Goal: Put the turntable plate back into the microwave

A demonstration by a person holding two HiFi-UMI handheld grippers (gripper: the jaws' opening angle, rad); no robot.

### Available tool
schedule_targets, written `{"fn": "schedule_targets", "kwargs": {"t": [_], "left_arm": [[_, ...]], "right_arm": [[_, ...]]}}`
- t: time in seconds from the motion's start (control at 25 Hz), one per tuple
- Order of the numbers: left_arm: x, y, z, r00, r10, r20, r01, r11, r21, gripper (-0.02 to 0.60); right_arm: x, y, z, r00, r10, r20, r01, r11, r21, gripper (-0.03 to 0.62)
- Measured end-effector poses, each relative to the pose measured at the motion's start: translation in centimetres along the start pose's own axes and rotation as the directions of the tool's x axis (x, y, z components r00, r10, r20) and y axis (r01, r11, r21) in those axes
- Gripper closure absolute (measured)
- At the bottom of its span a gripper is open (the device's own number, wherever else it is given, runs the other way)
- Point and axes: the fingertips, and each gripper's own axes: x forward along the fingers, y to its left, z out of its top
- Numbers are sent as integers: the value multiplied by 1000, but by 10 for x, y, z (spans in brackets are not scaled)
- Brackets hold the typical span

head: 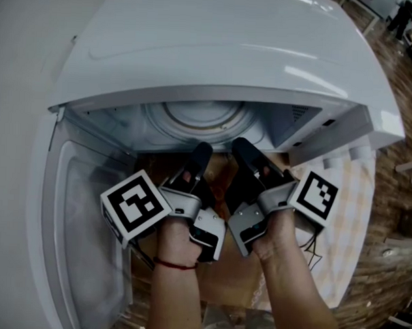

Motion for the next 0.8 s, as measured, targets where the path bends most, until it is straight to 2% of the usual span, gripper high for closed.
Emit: {"fn": "schedule_targets", "kwargs": {"t": [0.8], "left_arm": [[-3,0,-5,1000,-12,-10,12,1000,28,482]], "right_arm": [[0,4,-4,999,36,-28,-36,999,5,494]]}}
